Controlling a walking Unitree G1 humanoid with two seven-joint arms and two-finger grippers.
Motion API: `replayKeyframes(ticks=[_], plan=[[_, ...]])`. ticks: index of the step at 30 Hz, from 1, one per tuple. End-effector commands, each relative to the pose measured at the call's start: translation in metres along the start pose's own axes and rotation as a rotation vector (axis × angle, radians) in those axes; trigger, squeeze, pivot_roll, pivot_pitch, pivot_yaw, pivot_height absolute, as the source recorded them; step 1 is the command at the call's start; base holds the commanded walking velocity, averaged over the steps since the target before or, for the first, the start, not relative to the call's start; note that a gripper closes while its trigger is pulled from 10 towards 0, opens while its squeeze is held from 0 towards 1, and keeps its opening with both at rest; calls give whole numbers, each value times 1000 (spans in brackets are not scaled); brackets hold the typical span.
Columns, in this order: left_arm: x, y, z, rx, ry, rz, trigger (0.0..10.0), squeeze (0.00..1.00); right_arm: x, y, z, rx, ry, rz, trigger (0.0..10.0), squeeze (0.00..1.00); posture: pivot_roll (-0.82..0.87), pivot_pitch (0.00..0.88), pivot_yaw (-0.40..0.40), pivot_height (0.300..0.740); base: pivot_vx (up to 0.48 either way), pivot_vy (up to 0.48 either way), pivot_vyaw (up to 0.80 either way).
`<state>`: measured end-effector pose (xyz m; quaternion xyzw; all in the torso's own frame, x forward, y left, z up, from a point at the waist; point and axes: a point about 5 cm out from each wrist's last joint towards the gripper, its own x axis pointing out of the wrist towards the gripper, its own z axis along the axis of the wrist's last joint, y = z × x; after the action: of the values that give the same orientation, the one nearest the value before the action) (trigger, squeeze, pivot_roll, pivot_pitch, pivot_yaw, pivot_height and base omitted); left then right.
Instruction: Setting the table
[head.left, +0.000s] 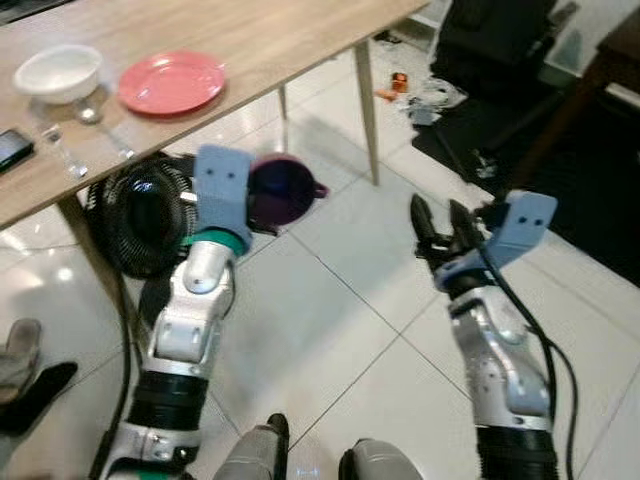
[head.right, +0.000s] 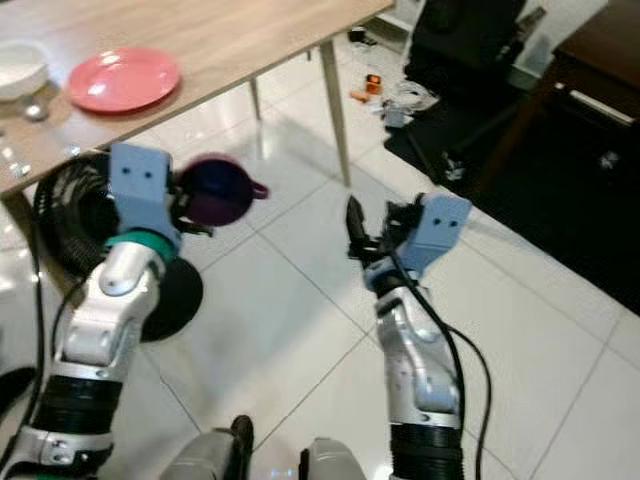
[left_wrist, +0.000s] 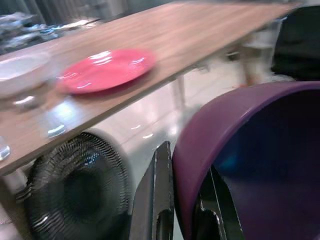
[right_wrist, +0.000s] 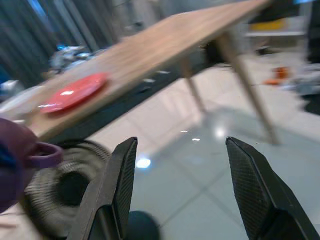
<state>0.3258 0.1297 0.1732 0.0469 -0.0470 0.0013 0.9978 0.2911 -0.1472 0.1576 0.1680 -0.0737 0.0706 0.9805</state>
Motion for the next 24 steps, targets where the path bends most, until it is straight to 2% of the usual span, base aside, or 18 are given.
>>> replayKeyframes(ticks=[1, 16, 19, 22, 24], plan=[[3, -4, 2, 11, -2, -4, 10000, 0, -3, -7, 2, 4, -19, -37, 10000, 0, -98, 0, 66, 740, 439, 0, 0], [5, -6, 3, 9, -14, -13, 10000, 0, -2, -16, 5, -8, -39, -98, 10000, 0, -98, 0, 66, 740, 438, 0, 0], [5, -7, 10, 41, -69, -28, 10000, 0, -1, -24, 11, -23, -76, -154, 10000, 0, -97, 0, 67, 740, 439, 0, 0], [4, -11, 31, 77, -202, -76, 10000, 0, 0, -30, 22, -38, -128, -195, 10000, 0, -94, 0, 66, 740, 444, 0, 0], [4, -12, 37, 84, -239, -89, 10000, 0, 1, -32, 26, -41, -146, -208, 10000, 0, -93, 0, 65, 740, 446, 0, 0]])
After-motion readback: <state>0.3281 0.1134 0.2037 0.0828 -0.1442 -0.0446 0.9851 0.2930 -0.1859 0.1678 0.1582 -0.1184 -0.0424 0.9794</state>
